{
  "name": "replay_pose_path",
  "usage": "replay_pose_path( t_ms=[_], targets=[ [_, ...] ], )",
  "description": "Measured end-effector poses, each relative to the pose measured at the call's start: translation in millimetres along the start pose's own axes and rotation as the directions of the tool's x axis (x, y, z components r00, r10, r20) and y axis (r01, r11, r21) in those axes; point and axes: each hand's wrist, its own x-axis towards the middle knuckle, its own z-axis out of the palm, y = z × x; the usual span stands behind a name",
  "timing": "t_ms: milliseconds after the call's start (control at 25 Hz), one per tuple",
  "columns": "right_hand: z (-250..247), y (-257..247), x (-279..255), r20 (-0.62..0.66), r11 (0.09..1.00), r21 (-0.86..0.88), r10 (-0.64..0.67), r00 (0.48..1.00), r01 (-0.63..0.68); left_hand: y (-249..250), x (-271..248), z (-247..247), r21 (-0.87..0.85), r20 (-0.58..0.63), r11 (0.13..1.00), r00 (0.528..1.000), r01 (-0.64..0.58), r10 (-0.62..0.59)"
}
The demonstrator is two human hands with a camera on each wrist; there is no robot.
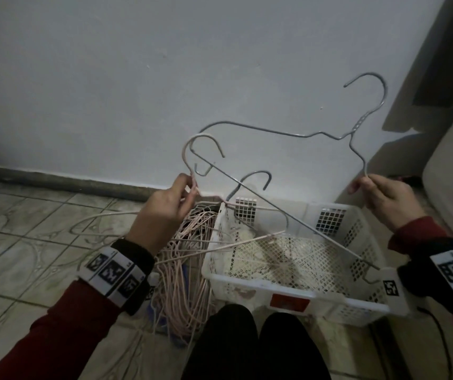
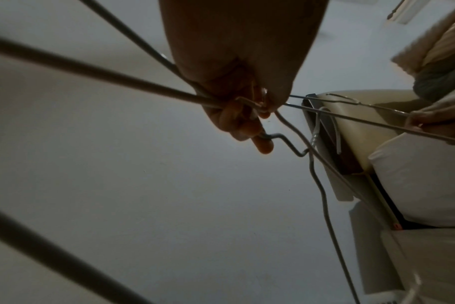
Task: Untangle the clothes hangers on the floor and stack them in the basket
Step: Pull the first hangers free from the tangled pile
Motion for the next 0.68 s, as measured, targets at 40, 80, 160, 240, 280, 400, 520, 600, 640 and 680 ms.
replay_pose_path(
  t_ms=[40, 80, 160, 240, 280, 400, 520, 600, 640, 680],
  targets=[
    [-1.6, -3.7, 0.4, -0.009, 1.0, -0.003, 0.0, 1.0, 0.0, 0.1, -0.7, 3.3, 0.016, 0.016, 0.999, 0.999, -0.047, 0.047],
    [-3.4, -7.5, 0.7, -0.023, 1.0, -0.013, -0.002, 1.0, 0.002, -1.1, -1.8, 6.5, 0.026, 0.035, 0.997, 0.997, -0.066, 0.065],
    [-6.8, -13.3, 1.6, -0.065, 0.999, -0.049, -0.005, 0.998, 0.002, -4.3, -1.0, 11.2, 0.012, 0.084, 1.0, 0.996, 0.003, -0.004],
    [-9.6, -16.1, 2.3, -0.105, 0.996, -0.087, 0.006, 0.994, -0.015, -6.1, 0.8, 12.8, -0.03, 0.128, 0.995, 0.988, 0.094, -0.089],
    [-10.5, -17.0, 2.5, -0.116, 0.995, -0.102, 0.009, 0.993, -0.021, -6.5, 1.3, 12.4, -0.043, 0.136, 0.993, 0.985, 0.109, -0.102],
    [-9.4, -19.2, 0.7, -0.106, 0.99, -0.134, 0.018, 0.994, -0.033, -8.4, 0.0, 9.1, -0.078, 0.097, 0.989, 0.989, 0.124, -0.116],
    [0.0, -20.3, -2.5, -0.025, 0.986, -0.165, 0.029, 0.999, -0.033, -6.7, 2.6, 4.5, -0.118, 0.032, 0.98, 0.987, 0.159, -0.156],
    [7.0, -22.1, -3.8, 0.028, 0.982, -0.19, 0.021, 0.999, -0.016, -3.3, 4.5, 2.5, -0.112, 0.027, 0.979, 0.985, 0.17, -0.168],
    [9.1, -24.1, -3.6, 0.031, 0.983, -0.183, 0.025, 0.999, -0.019, -1.8, 5.2, 2.8, -0.102, 0.028, 0.981, 0.986, 0.166, -0.164],
    [9.8, -26.5, -2.4, 0.018, 0.986, -0.167, 0.029, 0.999, -0.026, -0.4, 5.2, 3.1, -0.098, 0.028, 0.982, 0.987, 0.159, -0.157]
  ],
)
